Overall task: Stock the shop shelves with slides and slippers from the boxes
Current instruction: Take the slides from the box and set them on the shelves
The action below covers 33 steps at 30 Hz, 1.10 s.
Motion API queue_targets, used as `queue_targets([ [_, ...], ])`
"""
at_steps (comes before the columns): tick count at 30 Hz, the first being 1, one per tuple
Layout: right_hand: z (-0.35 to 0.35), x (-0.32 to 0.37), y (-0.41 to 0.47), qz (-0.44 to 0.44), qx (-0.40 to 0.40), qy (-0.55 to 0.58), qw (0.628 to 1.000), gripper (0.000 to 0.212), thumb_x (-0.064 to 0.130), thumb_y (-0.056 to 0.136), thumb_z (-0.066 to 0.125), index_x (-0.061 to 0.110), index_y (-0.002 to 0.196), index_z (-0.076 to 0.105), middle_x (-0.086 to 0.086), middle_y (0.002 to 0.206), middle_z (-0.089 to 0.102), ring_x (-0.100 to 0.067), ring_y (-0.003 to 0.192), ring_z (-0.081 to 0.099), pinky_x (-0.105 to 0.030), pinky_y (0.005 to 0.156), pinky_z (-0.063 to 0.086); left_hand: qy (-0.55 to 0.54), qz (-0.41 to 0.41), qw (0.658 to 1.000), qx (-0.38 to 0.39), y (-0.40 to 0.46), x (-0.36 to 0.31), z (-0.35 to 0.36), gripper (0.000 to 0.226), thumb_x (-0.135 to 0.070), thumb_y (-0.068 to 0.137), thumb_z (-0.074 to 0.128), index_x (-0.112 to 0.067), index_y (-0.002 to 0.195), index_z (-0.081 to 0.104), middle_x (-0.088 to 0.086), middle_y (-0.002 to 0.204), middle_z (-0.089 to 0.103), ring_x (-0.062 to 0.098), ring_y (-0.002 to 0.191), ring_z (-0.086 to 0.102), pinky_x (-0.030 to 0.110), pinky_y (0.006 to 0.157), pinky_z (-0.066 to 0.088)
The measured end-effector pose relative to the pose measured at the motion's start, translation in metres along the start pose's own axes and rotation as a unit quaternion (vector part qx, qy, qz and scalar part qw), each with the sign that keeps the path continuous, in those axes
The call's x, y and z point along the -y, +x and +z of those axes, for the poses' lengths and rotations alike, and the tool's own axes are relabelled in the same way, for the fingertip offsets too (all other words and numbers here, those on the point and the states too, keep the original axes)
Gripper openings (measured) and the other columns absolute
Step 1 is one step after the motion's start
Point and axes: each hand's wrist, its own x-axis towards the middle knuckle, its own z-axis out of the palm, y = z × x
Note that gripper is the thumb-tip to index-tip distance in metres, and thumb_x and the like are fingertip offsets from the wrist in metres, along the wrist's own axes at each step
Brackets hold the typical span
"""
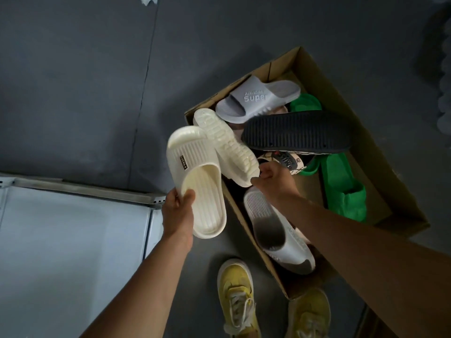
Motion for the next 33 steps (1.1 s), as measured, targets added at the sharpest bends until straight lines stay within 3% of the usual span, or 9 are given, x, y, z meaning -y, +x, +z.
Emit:
queue_targets([
  [2,0.013,-0.005,0.015,-0.093,0.011,-0.137,0.986,0.059,0.030,0.076,0.077,0.019,0.128,0.050,0.001,0.123,0.053,-0.016,0.112,0.050,-0.032,0.091,0.045,-0.006,-0.015,1.000,0.001,0.011,0.007,-0.006,0.026,-0.024,0.092,0.062,-0.022,0.118,0.061,0.005,0.116,0.063,0.029,0.112,0.055,0.051,0.095,0.048],
  [5,0.038,-0.007,0.026,-0.145,0.029,-0.382,0.912,0.078,0.044,0.075,0.074,0.014,0.135,0.034,-0.005,0.130,0.040,-0.024,0.119,0.039,-0.039,0.099,0.039,-0.024,-0.035,0.999,0.027,0.021,0.014,-0.016,0.013,-0.024,0.093,0.062,-0.028,0.105,0.063,0.004,0.114,0.064,0.027,0.112,0.056,0.052,0.099,0.046],
  [8,0.052,-0.009,0.035,-0.148,-0.022,-0.470,0.870,0.070,0.033,0.082,0.066,0.007,0.134,0.027,-0.010,0.129,0.043,-0.028,0.116,0.044,-0.039,0.094,0.037,-0.029,-0.031,0.998,0.052,0.026,0.019,-0.025,0.008,-0.020,0.094,0.062,-0.028,0.097,0.064,0.004,0.110,0.066,0.028,0.112,0.057,0.051,0.100,0.046],
  [11,0.047,-0.006,0.030,-0.174,-0.068,-0.436,0.880,0.049,0.029,0.086,0.057,0.011,0.126,0.037,-0.008,0.120,0.054,-0.027,0.111,0.051,-0.039,0.093,0.037,-0.017,-0.029,0.997,0.067,0.026,0.019,-0.033,0.012,-0.023,0.093,0.063,-0.029,0.104,0.064,0.004,0.113,0.065,0.028,0.113,0.057,0.053,0.101,0.046],
  [16,-0.005,0.004,0.009,-0.117,-0.117,-0.264,0.950,0.026,0.031,0.084,0.054,0.019,0.107,0.052,-0.004,0.099,0.065,-0.026,0.097,0.058,-0.039,0.099,0.033,-0.026,-0.032,0.997,0.067,0.004,0.008,-0.037,0.017,-0.027,0.091,0.065,-0.032,0.108,0.064,0.006,0.117,0.062,0.028,0.113,0.057,0.054,0.097,0.048],
  [20,-0.069,0.024,-0.004,-0.044,-0.098,0.025,0.994,0.019,0.020,0.089,0.062,0.010,0.106,0.063,-0.005,0.091,0.061,-0.025,0.086,0.060,-0.029,0.071,0.044,-0.059,-0.040,0.996,0.050,-0.028,-0.020,-0.029,0.023,-0.033,0.091,0.065,-0.037,0.113,0.063,0.006,0.126,0.058,0.028,0.115,0.056,0.050,0.094,0.050],
  [25,-0.146,0.044,-0.025,-0.043,-0.048,0.074,0.995,0.016,0.014,0.088,0.068,0.014,0.103,0.070,0.000,0.081,0.066,-0.008,0.068,0.060,-0.014,0.057,0.048,-0.051,-0.013,0.996,0.079,-0.058,-0.056,-0.023,0.020,-0.034,0.091,0.064,-0.042,0.110,0.064,0.000,0.117,0.064,0.024,0.110,0.058,0.049,0.092,0.051],
  [30,-0.200,0.071,-0.042,0.001,0.086,0.051,0.995,0.011,0.015,0.080,0.075,0.015,0.090,0.072,-0.011,0.085,0.069,-0.026,0.080,0.065,-0.039,0.079,0.054,0.040,-0.010,0.978,0.206,-0.078,-0.083,-0.019,0.023,-0.028,0.088,0.069,-0.032,0.110,0.065,0.005,0.105,0.072,0.030,0.104,0.066,0.056,0.091,0.053],
  [33,-0.216,0.086,-0.053,0.009,0.094,0.063,0.993,0.018,0.021,0.076,0.078,0.013,0.091,0.072,-0.010,0.081,0.071,-0.022,0.071,0.068,-0.035,0.070,0.057,0.058,-0.023,0.956,0.285,-0.094,-0.093,-0.013,0.027,-0.025,0.086,0.069,-0.028,0.112,0.065,0.007,0.103,0.074,0.032,0.102,0.068,0.052,0.088,0.055],
])
